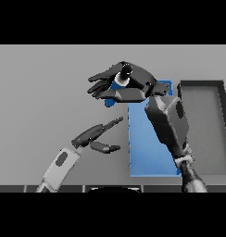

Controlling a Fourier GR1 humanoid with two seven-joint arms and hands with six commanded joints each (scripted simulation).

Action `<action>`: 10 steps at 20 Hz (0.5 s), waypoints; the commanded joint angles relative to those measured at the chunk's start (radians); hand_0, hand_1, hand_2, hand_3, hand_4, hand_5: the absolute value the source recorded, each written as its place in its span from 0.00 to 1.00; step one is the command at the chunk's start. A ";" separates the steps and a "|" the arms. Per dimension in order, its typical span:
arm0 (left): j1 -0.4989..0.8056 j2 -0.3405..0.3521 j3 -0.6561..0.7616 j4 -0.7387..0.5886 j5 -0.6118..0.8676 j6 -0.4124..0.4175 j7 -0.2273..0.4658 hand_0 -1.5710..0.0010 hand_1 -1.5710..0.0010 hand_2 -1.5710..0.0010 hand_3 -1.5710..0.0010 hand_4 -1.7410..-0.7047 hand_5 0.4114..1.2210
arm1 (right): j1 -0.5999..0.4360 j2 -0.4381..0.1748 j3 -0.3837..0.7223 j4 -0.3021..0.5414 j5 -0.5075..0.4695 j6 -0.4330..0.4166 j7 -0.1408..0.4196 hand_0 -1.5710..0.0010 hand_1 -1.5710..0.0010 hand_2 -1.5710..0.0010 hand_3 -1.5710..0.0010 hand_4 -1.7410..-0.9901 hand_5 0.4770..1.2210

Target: Pick up the blue pipe and place it into the blue bin.

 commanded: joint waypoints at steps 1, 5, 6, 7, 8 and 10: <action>0.010 0.006 0.000 -0.004 0.002 -0.005 -0.009 1.00 1.00 1.00 1.00 0.85 0.09 | -0.017 -0.009 -0.020 0.044 0.033 -0.009 -0.027 0.00 0.00 0.00 0.00 0.32 1.00; 0.013 0.009 0.002 -0.028 0.008 0.001 0.022 1.00 1.00 1.00 1.00 0.87 0.08 | -0.040 -0.084 -0.093 0.211 0.154 -0.018 -0.056 0.00 0.00 0.00 0.00 0.32 1.00; 0.011 0.016 0.006 -0.035 0.006 0.004 0.020 1.00 1.00 1.00 1.00 0.87 0.08 | -0.036 -0.097 -0.109 0.252 0.174 -0.025 -0.049 0.00 0.00 0.00 0.00 0.32 1.00; 0.016 0.017 0.001 -0.038 -0.001 0.006 0.025 1.00 1.00 1.00 1.00 0.88 0.07 | -0.018 -0.105 -0.119 0.281 0.191 -0.024 -0.048 0.00 0.00 0.00 0.00 0.32 1.00; 0.014 0.016 0.003 -0.027 -0.006 0.009 0.026 1.00 1.00 1.00 1.00 0.88 0.07 | -0.013 -0.122 -0.142 0.337 0.206 -0.020 -0.042 0.00 0.00 0.00 0.00 0.32 1.00; 0.020 0.019 0.004 -0.036 -0.002 0.009 0.031 1.00 1.00 1.00 1.00 0.88 0.06 | 0.017 -0.136 -0.163 0.409 0.253 -0.032 -0.040 0.00 0.00 0.00 0.00 0.32 1.00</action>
